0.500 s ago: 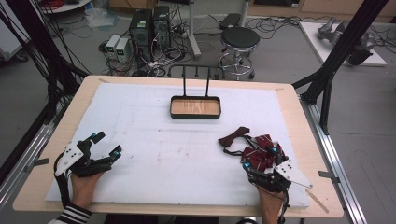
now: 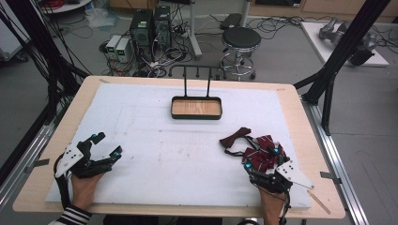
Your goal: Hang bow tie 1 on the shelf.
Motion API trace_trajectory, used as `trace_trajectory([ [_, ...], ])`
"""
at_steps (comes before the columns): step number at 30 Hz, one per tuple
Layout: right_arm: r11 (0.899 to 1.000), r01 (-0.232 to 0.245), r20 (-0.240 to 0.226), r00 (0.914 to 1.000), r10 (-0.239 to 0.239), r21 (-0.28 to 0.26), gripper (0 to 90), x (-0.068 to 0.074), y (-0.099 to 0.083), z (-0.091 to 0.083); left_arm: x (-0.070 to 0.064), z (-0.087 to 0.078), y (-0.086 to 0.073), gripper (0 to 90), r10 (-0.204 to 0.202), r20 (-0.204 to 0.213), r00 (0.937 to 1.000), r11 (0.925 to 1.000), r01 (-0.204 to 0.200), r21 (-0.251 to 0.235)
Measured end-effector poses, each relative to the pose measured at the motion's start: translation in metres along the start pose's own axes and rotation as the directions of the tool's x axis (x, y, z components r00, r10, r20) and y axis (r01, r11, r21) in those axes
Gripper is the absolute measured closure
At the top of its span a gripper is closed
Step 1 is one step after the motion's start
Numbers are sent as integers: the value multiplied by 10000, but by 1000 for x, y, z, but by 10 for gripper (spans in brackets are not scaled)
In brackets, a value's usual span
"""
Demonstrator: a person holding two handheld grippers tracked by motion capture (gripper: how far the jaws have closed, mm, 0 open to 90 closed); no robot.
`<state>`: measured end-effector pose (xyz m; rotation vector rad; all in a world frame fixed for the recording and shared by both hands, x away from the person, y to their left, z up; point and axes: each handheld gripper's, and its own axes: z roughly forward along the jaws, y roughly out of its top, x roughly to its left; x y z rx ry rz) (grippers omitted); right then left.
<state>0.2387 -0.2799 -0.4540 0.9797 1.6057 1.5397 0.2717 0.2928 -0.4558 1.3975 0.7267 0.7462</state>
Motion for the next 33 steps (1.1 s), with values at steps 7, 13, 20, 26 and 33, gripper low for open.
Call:
trace_trajectory([
  [7,9999,58,-68,10000,-57,137,98,0,1,1,0,0,0,152,0,2,10000,10000,0,-4],
  [13,9990,158,-44,9999,-156,429,98,1,2,3,0,0,0,152,-20,-9,10000,10000,20,-9],
  [20,9959,455,-169,9989,-443,785,99,0,17,0,0,0,0,152,29,0,10000,10000,-29,12],
  [26,9888,703,-73,9975,-700,1315,99,-6,30,-6,0,0,0,152,28,-2,10000,10000,-28,4],
  [33,9808,617,154,9977,-656,1850,99,-16,37,-12,0,0,0,152,13,5,10000,10000,-13,19],
])
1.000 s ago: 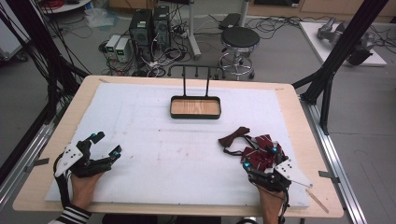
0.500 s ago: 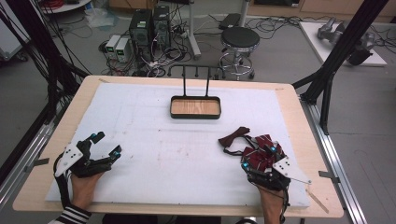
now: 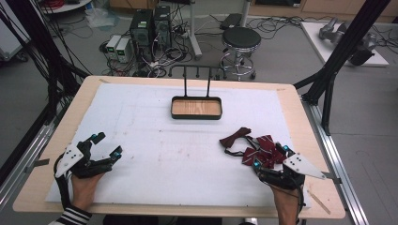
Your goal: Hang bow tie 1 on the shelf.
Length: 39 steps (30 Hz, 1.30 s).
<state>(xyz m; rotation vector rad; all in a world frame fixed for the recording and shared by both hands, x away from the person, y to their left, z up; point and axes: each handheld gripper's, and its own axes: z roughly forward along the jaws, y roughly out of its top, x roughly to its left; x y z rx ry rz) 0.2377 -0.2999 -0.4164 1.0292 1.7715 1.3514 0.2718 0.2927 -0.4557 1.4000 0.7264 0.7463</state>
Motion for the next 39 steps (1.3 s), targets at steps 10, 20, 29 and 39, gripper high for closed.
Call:
trace_trajectory([
  [10,9889,-89,123,9999,71,1485,99,-23,10,-4,0,0,0,152,10,-3,10000,10000,-10,3],
  [20,9485,-163,-38,9998,185,3165,99,-41,14,-1,0,0,0,152,-30,-7,10000,10000,30,-8],
  [29,8972,441,-560,9982,-216,4393,106,-45,16,16,0,0,0,152,-25,-7,10000,10000,25,-11],
  [39,8129,1061,-1053,9929,-554,5727,175,-40,12,31,0,0,0,152,-47,-13,10000,10000,47,-28],
])
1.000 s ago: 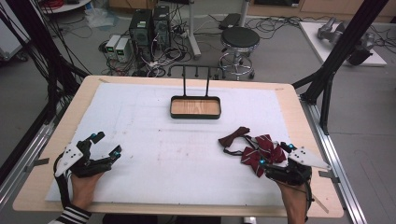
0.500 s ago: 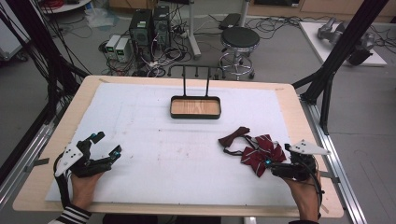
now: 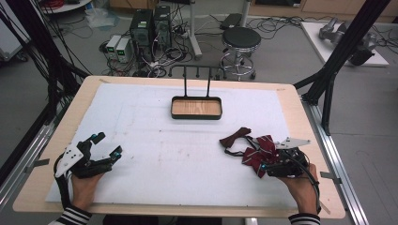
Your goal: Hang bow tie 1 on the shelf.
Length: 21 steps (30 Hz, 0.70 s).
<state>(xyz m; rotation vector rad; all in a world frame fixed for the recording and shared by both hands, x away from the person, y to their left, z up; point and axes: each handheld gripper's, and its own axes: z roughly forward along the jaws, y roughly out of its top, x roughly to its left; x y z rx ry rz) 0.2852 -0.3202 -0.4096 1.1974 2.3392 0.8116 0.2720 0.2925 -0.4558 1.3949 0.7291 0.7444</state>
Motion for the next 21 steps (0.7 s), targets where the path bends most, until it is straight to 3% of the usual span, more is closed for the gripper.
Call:
trace_trajectory([
  [3,9986,-118,-18,9999,119,508,192,-3,0,3,0,0,0,152,39,9,10000,10000,-39,27],
  [9,9946,-106,-110,9999,118,1034,225,-4,1,5,0,0,0,152,31,5,10000,10000,-31,23],
  [16,9907,-285,-162,9994,309,1329,250,-7,1,8,0,0,0,152,33,0,10000,10000,-33,17],
  [21,9862,-277,-111,9995,299,1631,339,-8,4,11,0,0,0,152,41,1,10000,10000,-41,15],
])
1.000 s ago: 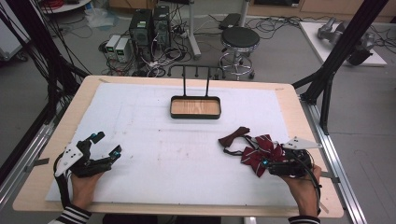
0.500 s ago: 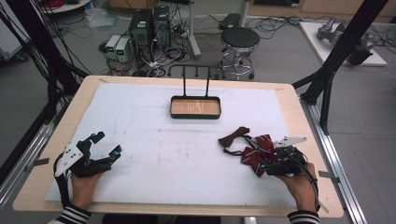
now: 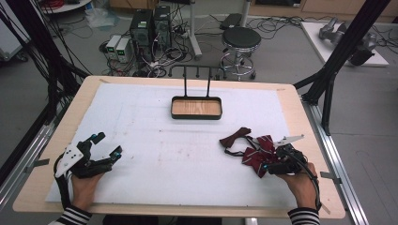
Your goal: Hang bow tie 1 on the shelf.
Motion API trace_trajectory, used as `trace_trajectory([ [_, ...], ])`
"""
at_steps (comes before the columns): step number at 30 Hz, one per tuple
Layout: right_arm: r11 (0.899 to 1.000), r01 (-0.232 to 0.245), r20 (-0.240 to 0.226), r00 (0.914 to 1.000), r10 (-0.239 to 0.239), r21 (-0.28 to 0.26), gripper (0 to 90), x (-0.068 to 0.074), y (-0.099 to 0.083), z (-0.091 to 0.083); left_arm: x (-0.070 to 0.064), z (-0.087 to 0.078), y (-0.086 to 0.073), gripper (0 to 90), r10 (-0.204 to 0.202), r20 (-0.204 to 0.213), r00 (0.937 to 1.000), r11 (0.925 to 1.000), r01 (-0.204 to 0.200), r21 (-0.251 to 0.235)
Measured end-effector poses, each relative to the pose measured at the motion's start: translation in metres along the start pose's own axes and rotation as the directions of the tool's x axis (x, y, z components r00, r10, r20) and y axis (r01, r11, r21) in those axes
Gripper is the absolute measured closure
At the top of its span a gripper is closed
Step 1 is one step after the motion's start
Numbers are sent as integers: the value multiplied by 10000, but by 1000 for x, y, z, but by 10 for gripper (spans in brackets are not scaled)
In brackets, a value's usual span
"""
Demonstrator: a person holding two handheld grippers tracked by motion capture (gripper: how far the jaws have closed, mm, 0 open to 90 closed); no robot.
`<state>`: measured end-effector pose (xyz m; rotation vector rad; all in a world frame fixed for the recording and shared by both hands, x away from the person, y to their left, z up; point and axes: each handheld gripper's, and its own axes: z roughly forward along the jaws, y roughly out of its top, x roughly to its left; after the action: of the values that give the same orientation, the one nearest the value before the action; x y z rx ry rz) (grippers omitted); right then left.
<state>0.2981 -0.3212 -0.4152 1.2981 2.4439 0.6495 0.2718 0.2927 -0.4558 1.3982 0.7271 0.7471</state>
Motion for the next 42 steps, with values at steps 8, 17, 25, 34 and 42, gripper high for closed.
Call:
trace_trajectory([
  [8,9990,19,-40,10000,-17,455,414,-2,0,6,0,0,0,152,9,-3,10000,10000,-9,-16],
  [17,9983,150,58,9999,-153,556,644,-3,0,5,0,0,0,152,38,-3,10000,10000,-38,-4],
  [25,9985,381,249,9989,-391,385,673,0,-2,3,0,0,0,152,36,-10,10000,10000,-36,-43],
  [34,9992,390,123,9992,-390,-36,675,0,-4,0,0,0,0,152,14,-12,10000,10000,-14,-26],
  [42,9949,342,235,9992,-321,-948,675,2,2,-14,0,0,0,152,2,-6,10000,10000,-2,-20],
])
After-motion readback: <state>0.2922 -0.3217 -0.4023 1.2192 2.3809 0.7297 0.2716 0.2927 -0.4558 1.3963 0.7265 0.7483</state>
